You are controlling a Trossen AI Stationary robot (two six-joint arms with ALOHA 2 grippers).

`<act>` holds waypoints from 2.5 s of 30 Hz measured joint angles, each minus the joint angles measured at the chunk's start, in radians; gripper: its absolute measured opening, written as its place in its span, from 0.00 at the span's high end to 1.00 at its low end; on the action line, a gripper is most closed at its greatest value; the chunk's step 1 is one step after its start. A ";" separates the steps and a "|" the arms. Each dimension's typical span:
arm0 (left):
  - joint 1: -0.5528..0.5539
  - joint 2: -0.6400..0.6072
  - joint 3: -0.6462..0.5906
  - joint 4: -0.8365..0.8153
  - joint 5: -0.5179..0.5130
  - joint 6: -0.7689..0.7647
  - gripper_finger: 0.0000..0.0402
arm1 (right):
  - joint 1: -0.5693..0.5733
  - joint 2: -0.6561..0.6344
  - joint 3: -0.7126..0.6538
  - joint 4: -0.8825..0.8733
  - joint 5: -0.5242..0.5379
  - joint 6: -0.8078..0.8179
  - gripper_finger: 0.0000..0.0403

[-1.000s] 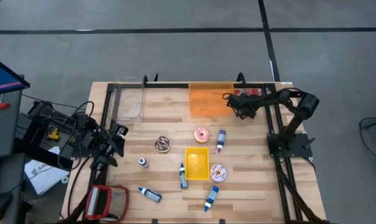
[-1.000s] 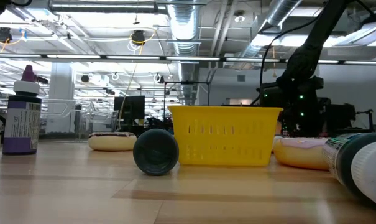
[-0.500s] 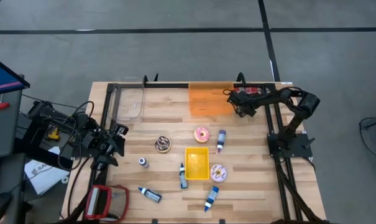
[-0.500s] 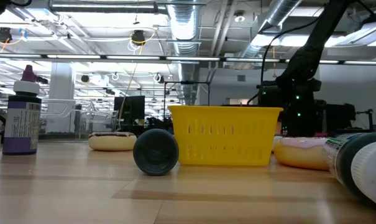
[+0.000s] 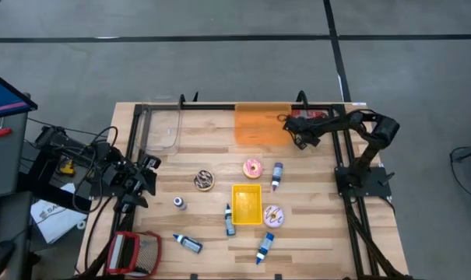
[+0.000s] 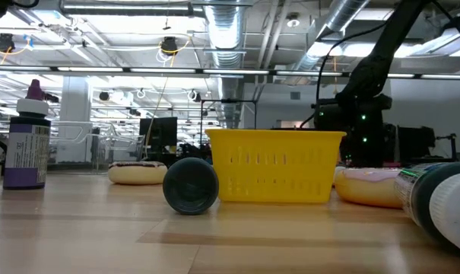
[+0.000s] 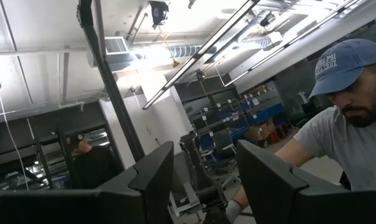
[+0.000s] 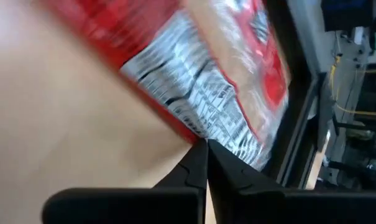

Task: Pick & Place Food Item
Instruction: Put the red popcorn bag into the orange bin

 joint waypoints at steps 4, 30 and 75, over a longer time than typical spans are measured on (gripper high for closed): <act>0.000 0.000 0.000 -0.001 0.000 -0.003 0.58 | 0.070 -0.042 -0.001 -0.113 -0.011 0.079 1.00; 0.000 0.000 0.000 0.001 0.000 -0.008 0.58 | 0.338 -0.512 0.001 -0.432 -0.133 0.432 0.95; -0.001 0.032 0.001 0.054 0.006 -0.034 0.58 | -0.149 -0.175 0.004 -0.018 -0.379 0.501 0.79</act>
